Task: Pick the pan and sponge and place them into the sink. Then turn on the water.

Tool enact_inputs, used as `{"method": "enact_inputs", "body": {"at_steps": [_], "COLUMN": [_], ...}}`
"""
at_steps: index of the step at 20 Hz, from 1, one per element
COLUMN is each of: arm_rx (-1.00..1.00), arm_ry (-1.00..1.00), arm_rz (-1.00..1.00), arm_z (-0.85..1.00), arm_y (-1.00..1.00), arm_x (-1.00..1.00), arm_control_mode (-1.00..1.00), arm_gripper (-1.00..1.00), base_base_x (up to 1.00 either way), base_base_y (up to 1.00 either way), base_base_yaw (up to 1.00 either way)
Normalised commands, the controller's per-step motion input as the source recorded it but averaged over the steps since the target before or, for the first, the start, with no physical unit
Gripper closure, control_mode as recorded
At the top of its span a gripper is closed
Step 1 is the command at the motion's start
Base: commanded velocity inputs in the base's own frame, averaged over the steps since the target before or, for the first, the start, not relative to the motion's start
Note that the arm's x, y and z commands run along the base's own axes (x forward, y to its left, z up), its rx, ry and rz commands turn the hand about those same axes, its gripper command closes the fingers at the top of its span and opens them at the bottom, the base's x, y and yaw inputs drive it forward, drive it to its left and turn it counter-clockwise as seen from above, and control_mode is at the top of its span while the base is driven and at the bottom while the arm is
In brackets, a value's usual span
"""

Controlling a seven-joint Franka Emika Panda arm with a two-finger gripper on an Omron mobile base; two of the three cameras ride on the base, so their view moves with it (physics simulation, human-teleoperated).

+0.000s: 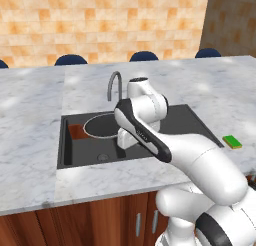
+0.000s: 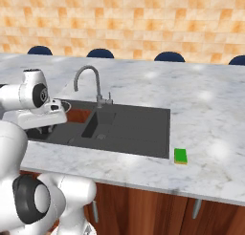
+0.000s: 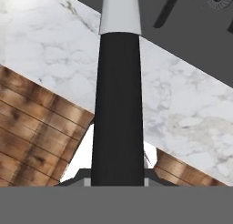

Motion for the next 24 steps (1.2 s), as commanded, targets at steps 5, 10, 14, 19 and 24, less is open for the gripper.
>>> {"method": "enact_inputs", "body": {"at_steps": [5, 10, 14, 19, 24], "arm_rx": [0.01, 0.00, 0.01, 0.00, 0.00], "arm_ry": [0.05, 0.05, 0.04, 0.07, 0.05], "arm_rz": [-0.08, -0.12, -0.09, -0.07, -0.07], "arm_z": [-0.10, -0.14, -0.13, -0.13, -0.07], "arm_y": [0.12, 0.04, 0.09, 0.13, 0.21], "arm_x": [0.04, 0.05, 0.13, 0.16, 0.19], "arm_control_mode": [-1.00, -1.00, -1.00, -1.00, -1.00], "arm_gripper": [1.00, 1.00, 1.00, 1.00, 1.00], "base_base_x": [0.00, 0.00, 0.00, 0.00, 0.00], "base_base_y": [0.00, 0.00, 0.00, 0.00, 0.00], "base_base_yaw": [0.00, 0.00, 0.00, 0.00, 0.00]}}
